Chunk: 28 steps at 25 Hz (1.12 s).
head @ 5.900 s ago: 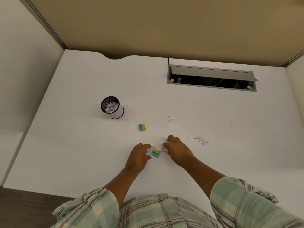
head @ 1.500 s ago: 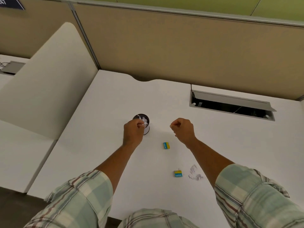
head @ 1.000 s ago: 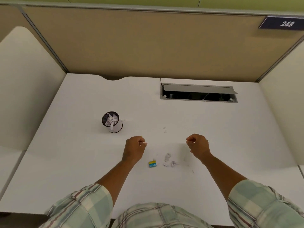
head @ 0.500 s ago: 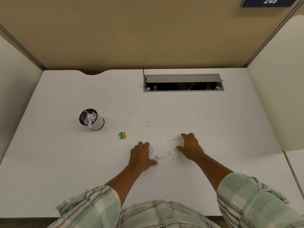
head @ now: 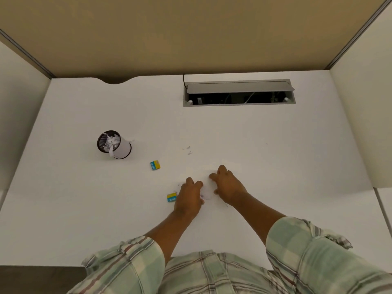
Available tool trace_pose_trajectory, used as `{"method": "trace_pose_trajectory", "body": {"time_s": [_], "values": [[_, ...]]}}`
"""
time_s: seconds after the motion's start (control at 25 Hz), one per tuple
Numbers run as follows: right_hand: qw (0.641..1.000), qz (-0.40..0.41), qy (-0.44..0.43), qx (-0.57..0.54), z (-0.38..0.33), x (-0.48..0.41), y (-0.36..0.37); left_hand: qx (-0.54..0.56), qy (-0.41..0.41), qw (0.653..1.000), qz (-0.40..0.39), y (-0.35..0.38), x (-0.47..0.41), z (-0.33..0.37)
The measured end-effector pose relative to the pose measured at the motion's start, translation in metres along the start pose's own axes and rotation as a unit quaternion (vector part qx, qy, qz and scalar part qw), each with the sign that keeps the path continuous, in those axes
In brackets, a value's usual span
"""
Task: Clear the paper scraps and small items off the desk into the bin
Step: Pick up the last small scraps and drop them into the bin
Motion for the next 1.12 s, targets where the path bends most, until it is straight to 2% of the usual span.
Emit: {"method": "trace_pose_trajectory", "body": {"time_s": [0.24, 0.44, 0.52, 0.6, 0.68, 0.84, 1.0, 1.12], "values": [[0.999, 0.026, -0.021, -0.013, -0.007, 0.005, 0.007, 0.030, -0.034, 0.999, -0.022, 0.003, -0.005, 0.001], [0.999, -0.034, 0.008, -0.030, -0.016, 0.002, 0.003, 0.047, -0.062, 0.997, -0.027, 0.005, -0.005, 0.002], [0.997, -0.034, 0.039, -0.065, -0.015, 0.003, 0.001, 0.058, -0.063, 0.996, -0.017, 0.004, -0.004, 0.001], [0.988, 0.003, 0.073, -0.136, -0.010, 0.005, 0.000, 0.071, -0.070, 0.995, 0.000, -0.001, 0.000, -0.001], [0.963, 0.030, 0.119, -0.240, -0.005, 0.009, 0.000, 0.105, -0.085, 0.991, 0.012, -0.005, 0.003, -0.008], [0.864, 0.046, 0.187, -0.465, -0.007, 0.017, 0.000, 0.197, -0.103, 0.975, 0.021, -0.023, 0.008, -0.023], [0.800, 0.052, 0.175, -0.571, -0.034, 0.013, -0.012, 0.314, -0.127, 0.939, 0.052, -0.056, 0.009, -0.041], [0.777, 0.056, 0.161, -0.606, -0.067, -0.002, -0.027, 0.363, -0.145, 0.917, 0.083, -0.089, 0.011, -0.065]]}}
Point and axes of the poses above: each hand's wrist, its own x-axis away from the middle knuckle, its own y-axis out of the palm, z = x × y, the point moved 3 cm from there along -x, towards the middle knuckle, and after that the axes turned 1 degree about -z, right-handed, at the moved point
